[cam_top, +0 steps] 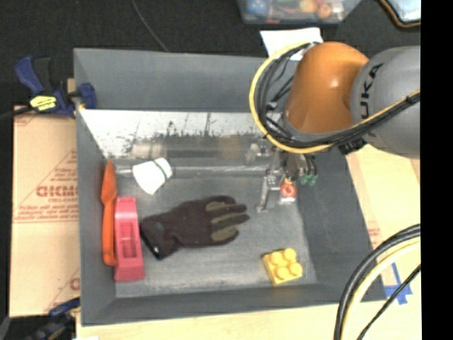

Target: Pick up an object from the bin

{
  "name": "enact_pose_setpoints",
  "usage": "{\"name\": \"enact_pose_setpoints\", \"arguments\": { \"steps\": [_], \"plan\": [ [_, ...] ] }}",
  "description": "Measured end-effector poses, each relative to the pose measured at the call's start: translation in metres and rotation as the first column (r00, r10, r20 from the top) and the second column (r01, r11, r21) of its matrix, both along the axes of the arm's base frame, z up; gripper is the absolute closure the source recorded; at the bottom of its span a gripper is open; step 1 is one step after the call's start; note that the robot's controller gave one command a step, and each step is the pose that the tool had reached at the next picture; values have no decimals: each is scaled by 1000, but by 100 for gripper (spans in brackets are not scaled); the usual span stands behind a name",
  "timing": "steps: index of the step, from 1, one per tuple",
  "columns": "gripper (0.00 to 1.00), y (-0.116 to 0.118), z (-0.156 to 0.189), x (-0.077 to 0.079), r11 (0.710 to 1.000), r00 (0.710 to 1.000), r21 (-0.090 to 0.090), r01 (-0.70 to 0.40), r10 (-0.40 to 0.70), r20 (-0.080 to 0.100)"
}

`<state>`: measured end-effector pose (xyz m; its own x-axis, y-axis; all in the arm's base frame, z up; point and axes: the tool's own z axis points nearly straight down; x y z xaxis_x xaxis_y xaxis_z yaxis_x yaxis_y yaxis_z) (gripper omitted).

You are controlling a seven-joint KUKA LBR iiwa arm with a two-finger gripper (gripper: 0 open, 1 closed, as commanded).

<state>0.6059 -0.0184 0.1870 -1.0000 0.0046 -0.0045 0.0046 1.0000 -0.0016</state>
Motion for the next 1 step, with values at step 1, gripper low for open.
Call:
{"name": "enact_pose_setpoints", "arguments": {
  "steps": [1],
  "plan": [
    [0, 0, 0, 0, 1000, 1000, 0, 0, 0, 0]
  ]
}}
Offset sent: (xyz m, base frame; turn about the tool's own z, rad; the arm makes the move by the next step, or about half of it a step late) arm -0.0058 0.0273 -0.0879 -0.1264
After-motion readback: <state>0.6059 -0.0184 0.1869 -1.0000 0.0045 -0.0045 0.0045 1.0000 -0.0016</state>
